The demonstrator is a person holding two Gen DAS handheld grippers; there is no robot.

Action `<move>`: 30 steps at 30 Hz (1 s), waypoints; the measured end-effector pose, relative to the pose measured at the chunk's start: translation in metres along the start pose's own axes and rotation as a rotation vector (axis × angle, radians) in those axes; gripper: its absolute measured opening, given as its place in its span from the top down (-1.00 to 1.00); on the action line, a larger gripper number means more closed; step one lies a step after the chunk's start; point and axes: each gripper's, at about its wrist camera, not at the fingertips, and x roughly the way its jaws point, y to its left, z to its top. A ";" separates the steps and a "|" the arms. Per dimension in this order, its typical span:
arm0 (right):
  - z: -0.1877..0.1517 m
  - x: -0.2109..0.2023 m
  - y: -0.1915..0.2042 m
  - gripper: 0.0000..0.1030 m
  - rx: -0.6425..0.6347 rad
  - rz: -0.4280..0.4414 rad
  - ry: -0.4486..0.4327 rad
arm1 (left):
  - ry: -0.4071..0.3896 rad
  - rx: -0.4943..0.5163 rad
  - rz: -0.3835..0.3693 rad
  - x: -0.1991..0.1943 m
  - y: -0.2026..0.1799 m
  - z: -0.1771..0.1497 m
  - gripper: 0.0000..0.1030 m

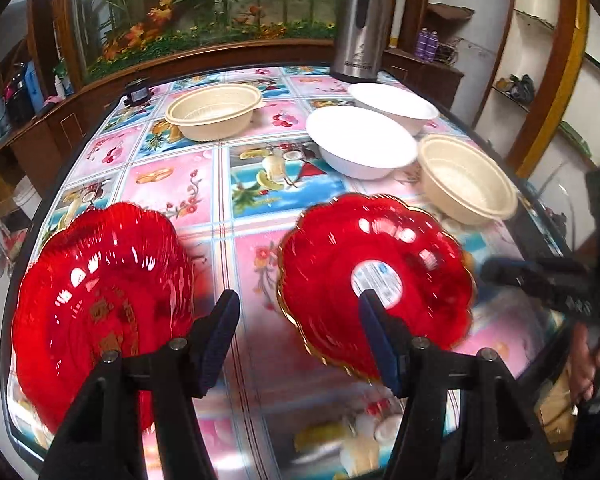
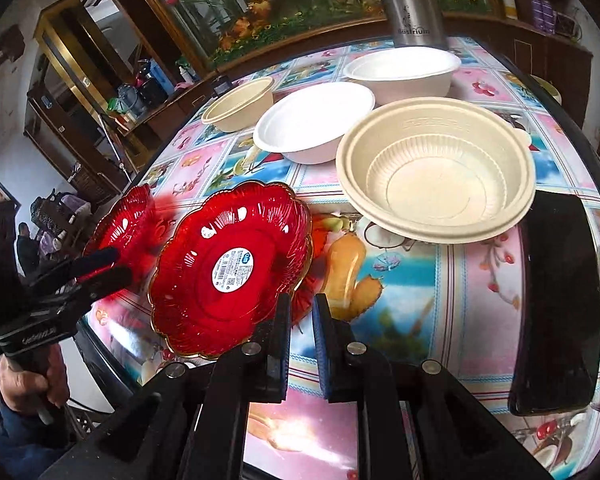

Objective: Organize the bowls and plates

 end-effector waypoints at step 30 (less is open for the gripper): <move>0.002 0.024 -0.009 0.74 0.114 0.081 0.013 | 0.063 0.032 0.004 0.040 -0.019 0.002 0.13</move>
